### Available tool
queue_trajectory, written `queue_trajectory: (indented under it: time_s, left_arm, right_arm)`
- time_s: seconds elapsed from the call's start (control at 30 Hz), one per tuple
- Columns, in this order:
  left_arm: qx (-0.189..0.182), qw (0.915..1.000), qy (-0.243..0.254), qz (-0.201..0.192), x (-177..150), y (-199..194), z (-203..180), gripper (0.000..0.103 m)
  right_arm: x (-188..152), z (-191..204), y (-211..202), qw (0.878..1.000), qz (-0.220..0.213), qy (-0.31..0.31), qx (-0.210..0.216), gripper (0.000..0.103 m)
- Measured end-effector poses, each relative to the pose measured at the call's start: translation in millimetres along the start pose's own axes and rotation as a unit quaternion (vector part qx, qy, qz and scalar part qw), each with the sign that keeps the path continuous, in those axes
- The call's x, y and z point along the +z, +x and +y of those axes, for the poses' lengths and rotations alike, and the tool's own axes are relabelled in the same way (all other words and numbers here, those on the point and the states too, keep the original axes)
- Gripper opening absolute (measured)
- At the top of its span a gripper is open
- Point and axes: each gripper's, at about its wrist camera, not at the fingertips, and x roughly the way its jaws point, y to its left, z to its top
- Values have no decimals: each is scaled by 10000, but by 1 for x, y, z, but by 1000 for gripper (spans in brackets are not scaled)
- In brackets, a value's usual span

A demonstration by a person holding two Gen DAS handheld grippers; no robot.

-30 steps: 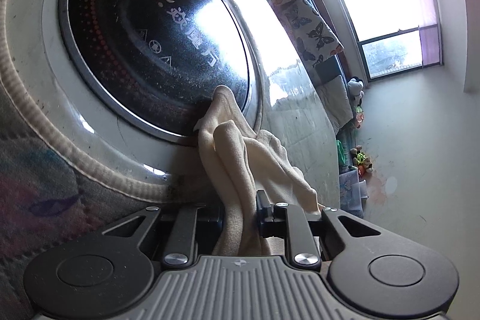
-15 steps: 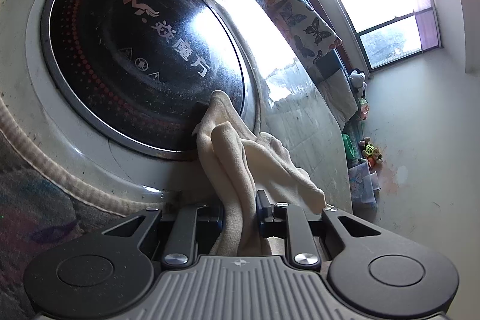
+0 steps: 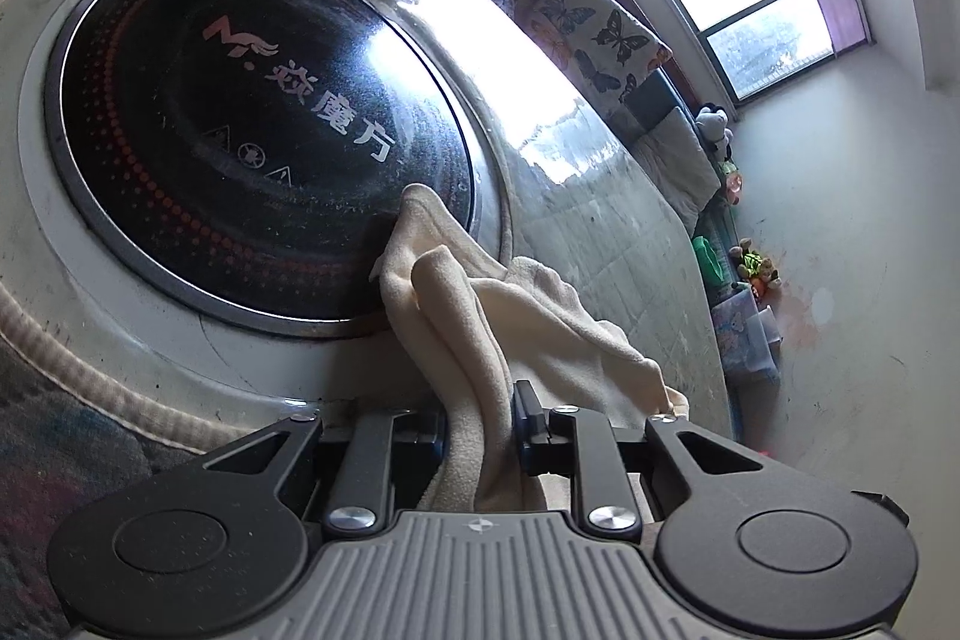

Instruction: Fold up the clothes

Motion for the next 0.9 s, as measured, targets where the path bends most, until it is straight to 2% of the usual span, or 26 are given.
queue_trajectory:
  time_s: [0.13,0.47,0.9]
  left_arm:
    - [33,9995,309,-92,-2,-3,-8,21]
    - [-250,9939,1039,-261,-7,-11,-50,20]
    - [-625,9853,1587,-15,-21,26,-118,20]
  right_arm:
    - [0,7,-8,9998,-147,-100,-109,13]
    - [-1,13,-50,9966,-722,-143,-377,12]
    - [8,-18,-110,9883,-1104,-118,-1048,12]
